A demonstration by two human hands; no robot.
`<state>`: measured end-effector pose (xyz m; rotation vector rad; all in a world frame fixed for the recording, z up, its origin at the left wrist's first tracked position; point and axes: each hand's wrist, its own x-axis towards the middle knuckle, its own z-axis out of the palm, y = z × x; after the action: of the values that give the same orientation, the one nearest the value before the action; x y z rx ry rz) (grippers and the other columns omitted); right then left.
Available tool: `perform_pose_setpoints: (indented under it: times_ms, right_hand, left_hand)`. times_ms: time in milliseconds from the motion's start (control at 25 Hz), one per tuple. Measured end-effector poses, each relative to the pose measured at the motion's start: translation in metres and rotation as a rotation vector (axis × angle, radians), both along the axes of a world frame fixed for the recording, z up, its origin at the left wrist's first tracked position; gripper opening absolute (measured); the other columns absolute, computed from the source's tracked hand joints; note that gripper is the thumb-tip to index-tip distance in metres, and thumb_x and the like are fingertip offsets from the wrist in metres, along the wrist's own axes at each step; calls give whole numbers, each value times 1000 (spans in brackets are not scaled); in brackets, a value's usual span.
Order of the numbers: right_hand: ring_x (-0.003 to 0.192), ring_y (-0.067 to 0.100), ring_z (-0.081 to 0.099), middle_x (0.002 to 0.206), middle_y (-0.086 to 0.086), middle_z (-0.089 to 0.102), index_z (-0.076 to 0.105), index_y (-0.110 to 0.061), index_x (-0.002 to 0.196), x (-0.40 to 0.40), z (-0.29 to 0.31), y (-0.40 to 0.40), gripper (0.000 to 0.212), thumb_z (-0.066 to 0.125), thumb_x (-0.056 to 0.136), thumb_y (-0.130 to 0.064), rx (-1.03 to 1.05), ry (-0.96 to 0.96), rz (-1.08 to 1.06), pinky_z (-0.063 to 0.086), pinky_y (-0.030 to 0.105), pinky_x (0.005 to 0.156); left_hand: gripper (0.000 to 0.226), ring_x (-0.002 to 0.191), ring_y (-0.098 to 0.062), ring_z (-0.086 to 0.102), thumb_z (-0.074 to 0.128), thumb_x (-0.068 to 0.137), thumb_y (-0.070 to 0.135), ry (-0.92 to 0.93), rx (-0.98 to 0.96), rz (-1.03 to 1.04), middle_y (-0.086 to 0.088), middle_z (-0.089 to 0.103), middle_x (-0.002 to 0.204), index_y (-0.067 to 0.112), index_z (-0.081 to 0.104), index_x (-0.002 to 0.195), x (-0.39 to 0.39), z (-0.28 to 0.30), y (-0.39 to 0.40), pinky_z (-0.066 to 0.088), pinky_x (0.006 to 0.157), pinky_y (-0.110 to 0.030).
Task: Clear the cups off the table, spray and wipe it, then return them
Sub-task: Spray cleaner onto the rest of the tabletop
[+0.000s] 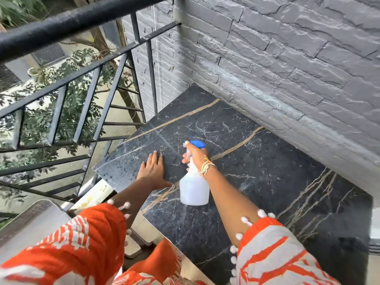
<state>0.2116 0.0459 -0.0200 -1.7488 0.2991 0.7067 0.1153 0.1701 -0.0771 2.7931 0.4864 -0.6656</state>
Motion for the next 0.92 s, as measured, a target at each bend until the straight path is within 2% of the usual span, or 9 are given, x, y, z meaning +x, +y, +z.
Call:
perform_pose_setpoints:
  times_ms: [80, 160, 240, 360, 440, 520, 640, 800, 920]
  right_hand:
    - [42, 21, 47, 55, 8, 52, 57, -18, 61, -9, -5, -15, 31, 60, 89, -29, 22, -21, -140, 38, 22, 50]
    - [51, 20, 45, 63, 10, 51, 53, -17, 60, -21, -8, -40, 30, 60, 88, -23, 12, -30, -207, 36, 24, 52]
    - [48, 18, 47, 67, 8, 50, 50, -14, 66, -34, -6, -66, 25, 59, 90, -14, 48, -3, -256, 35, 22, 50]
    - [35, 17, 45, 56, 5, 49, 53, -14, 71, -58, -1, -105, 24, 57, 93, -24, 74, 46, -293, 34, 21, 50]
    - [35, 17, 38, 49, 3, 44, 48, -14, 63, -72, -6, -132, 33, 57, 92, -27, 88, 43, -353, 32, 24, 54]
    - [37, 17, 42, 45, 1, 46, 47, -15, 60, -80, -8, -159, 37, 59, 92, -28, 73, 21, -423, 34, 27, 57]
    - [50, 21, 53, 59, 5, 56, 53, -13, 68, -84, -18, -198, 32, 57, 94, -32, 49, 41, -488, 41, 31, 57]
    - [43, 18, 45, 65, 7, 52, 56, -15, 74, -84, -14, -226, 26, 56, 94, -32, 58, 19, -580, 37, 23, 49]
    - [62, 23, 56, 75, 7, 57, 58, -10, 86, -88, -14, -241, 23, 53, 97, -30, 80, 44, -588, 41, 29, 57]
  left_hand:
    - [131, 149, -27, -3, 67, 65, 74, -23, -10, -15, -10, -9, 161, 9, -4, 153, -7, 2, -11, 11, 120, -47]
    - [131, 149, -26, -2, 68, 64, 73, -33, -25, -52, -10, -7, 161, 10, -3, 153, -14, 4, -27, 11, 120, -47]
    - [129, 149, -26, 0, 70, 64, 71, -39, -37, -91, -9, -6, 161, 11, -1, 153, -24, 7, -48, 13, 120, -47]
    - [125, 149, -27, 1, 71, 66, 68, -42, -40, -153, -10, -4, 161, 12, 1, 154, -37, 9, -78, 16, 119, -48]
    - [124, 149, -28, 1, 71, 67, 67, -23, -47, -203, -11, -4, 161, 13, 1, 154, -46, 9, -98, 15, 119, -48]
    - [124, 149, -28, 1, 71, 66, 67, -16, -44, -249, -11, -4, 161, 14, 0, 154, -54, 7, -118, 15, 119, -49]
    - [129, 149, -29, -3, 73, 63, 67, 56, -60, -287, -12, -10, 161, 15, -2, 154, -57, 3, -137, 16, 118, -52]
    - [135, 148, -34, -6, 74, 62, 66, 108, 0, -333, -16, -18, 159, 11, -10, 152, -56, 3, -141, 16, 117, -56]
    - [135, 148, -34, -7, 74, 63, 65, 104, 7, -353, -15, -20, 158, 12, -12, 152, -59, 3, -141, 14, 118, -56]
